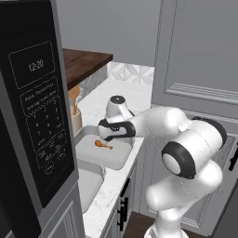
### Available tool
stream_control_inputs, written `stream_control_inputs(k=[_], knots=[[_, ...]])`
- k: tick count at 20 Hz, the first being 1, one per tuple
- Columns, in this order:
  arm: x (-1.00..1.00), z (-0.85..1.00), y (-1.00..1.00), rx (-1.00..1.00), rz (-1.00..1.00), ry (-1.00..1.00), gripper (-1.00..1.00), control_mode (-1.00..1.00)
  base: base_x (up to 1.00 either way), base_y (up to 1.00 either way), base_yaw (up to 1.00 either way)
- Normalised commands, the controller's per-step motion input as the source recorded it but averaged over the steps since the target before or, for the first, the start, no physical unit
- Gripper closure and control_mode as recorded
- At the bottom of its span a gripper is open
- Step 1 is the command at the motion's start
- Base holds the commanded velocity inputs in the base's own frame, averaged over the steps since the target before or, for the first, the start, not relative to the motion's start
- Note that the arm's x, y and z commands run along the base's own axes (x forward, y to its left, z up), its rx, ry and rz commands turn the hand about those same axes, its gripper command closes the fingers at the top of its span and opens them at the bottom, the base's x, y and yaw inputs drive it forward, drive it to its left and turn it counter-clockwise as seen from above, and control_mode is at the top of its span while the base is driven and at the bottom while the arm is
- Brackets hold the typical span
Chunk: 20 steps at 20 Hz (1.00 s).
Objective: Place one tomato and one chicken drumstick in each tupperware on the nearby counter, to pack two identical lunches.
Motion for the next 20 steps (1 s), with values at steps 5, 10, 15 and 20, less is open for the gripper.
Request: stream_control_inputs(k=[5,10,15,20], knots=[[-0.98,0.34,-0.63,0.0,-0.07,-0.19,-1.0,-1.0,0.0,0.0,0.0],[-1.0,0.54,-0.73,0.02,-0.13,-0.18,-1.0,-1.0,0.0,0.0,0.0],[-0.99,0.68,-0.63,0.03,-0.11,-0.22,-1.0,-1.0,0.0,0.0,0.0],[-0.99,0.55,-0.58,0.04,-0.08,-0.23,-1.0,-1.0,0.0,0.0,0.0]])
